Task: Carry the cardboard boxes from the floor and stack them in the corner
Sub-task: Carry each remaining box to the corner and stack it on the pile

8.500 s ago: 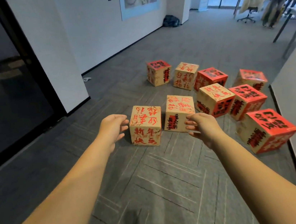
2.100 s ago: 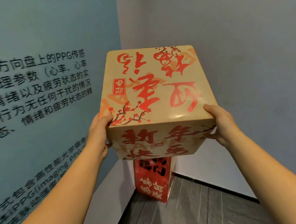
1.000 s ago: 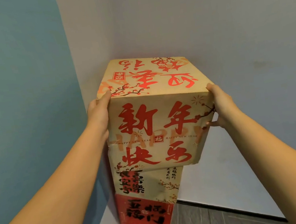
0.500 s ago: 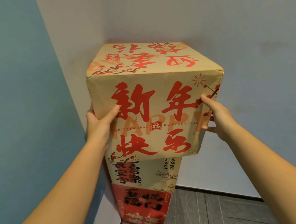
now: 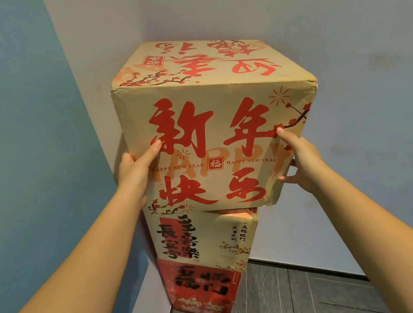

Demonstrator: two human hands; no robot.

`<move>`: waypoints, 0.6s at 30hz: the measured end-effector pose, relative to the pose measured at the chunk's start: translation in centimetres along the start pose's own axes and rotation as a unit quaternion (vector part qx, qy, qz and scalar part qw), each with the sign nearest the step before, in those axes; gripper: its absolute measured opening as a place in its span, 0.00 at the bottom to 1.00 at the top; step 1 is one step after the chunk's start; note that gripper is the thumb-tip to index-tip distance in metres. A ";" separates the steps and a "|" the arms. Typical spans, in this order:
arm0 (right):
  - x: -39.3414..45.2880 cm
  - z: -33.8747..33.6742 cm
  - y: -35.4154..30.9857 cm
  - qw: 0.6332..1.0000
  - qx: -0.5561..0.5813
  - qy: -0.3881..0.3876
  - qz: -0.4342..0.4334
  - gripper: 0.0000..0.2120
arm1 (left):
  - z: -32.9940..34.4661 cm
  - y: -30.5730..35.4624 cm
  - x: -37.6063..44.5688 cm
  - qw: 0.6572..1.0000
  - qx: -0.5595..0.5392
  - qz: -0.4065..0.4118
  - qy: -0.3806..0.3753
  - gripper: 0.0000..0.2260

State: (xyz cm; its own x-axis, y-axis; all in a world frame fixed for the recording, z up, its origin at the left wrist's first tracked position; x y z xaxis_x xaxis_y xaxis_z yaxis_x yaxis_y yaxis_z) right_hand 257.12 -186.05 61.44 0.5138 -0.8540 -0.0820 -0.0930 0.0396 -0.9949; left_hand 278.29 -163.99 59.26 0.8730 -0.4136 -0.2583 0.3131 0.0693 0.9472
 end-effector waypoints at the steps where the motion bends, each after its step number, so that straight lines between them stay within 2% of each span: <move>1: 0.1 0.1 -0.1 1.000 0.002 -0.001 -0.002 0.15 | 0.0 0.1 0.2 1.000 0.001 0.000 -0.001 0.28; 11: -0.3 0.5 2.0 1.000 0.012 -0.022 0.013 0.13 | -0.4 -1.5 1.1 1.000 0.018 -0.014 0.002 0.26; 15: -0.5 0.7 1.8 0.999 -0.020 -0.034 -0.013 0.11 | -1.2 -1.6 1.0 0.996 0.052 0.005 0.066 0.29; 18: -0.5 -0.1 1.4 0.998 -0.037 0.016 -0.039 0.14 | -1.5 -1.7 0.5 0.991 0.072 0.027 0.110 0.27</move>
State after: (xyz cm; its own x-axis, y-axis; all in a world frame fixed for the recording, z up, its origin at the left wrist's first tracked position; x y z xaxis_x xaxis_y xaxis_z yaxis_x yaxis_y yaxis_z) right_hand 256.68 -185.60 60.14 0.4950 -0.8689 -0.0019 -0.1170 -0.0645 -0.9910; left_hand 278.76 -162.93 57.19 0.9527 -0.2030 -0.2261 0.2201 -0.0516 0.9741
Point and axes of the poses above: each hand's wrist, its own x-axis towards the middle knuckle, its own z-axis out of the palm, y = z × x, the point moved 7 cm from there along x, towards the middle knuckle, and after that the axes turned 8 degrees about -z, right-handed, at the moved point
